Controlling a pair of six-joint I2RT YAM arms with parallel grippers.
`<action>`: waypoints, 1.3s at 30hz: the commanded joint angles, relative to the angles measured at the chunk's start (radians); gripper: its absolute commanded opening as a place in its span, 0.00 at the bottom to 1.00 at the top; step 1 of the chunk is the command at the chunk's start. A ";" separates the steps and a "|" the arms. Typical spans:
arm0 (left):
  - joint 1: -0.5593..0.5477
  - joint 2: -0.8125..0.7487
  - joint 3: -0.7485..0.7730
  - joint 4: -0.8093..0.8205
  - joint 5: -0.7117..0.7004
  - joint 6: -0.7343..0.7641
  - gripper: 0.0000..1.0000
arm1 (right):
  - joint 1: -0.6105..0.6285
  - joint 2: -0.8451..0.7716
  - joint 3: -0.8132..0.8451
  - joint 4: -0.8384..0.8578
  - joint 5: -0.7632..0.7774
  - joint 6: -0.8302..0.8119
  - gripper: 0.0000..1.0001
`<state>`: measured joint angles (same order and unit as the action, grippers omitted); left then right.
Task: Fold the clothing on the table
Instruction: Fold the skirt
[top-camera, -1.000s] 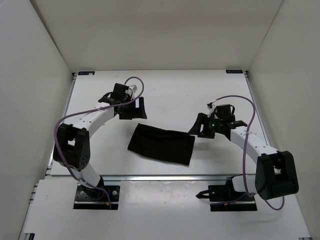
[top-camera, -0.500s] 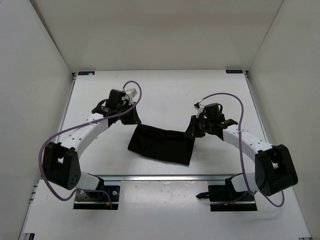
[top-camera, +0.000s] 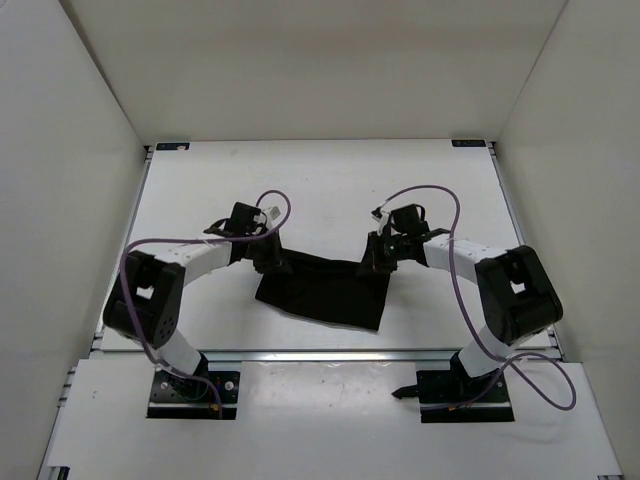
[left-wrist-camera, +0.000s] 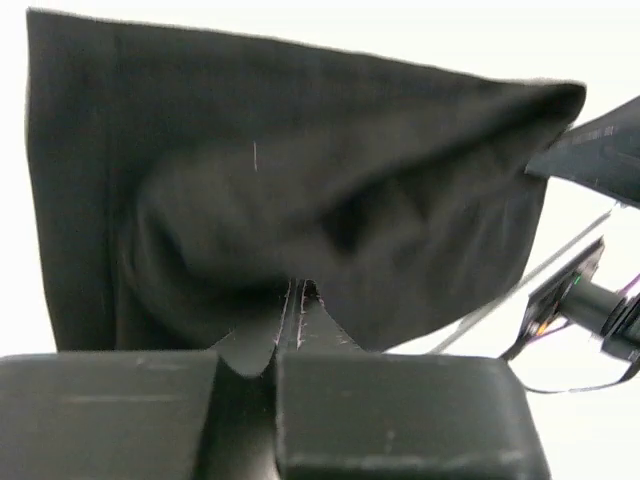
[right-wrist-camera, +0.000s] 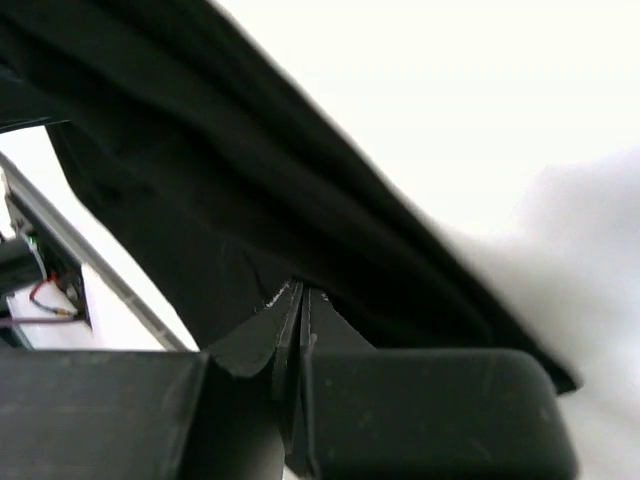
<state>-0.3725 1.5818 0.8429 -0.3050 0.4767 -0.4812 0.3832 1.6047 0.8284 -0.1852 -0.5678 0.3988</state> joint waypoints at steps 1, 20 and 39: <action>0.021 0.067 0.105 0.110 0.040 -0.020 0.00 | -0.020 0.041 0.087 0.053 -0.004 -0.038 0.00; 0.107 0.270 0.386 0.031 -0.015 0.010 0.27 | -0.124 0.051 0.264 -0.048 0.022 -0.083 0.03; -0.040 -0.189 0.040 -0.169 -0.285 0.158 0.32 | 0.025 -0.265 -0.066 -0.290 0.327 0.072 0.86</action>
<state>-0.4255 1.4319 0.9688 -0.4389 0.2371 -0.3168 0.3901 1.3968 0.7731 -0.4904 -0.2825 0.4065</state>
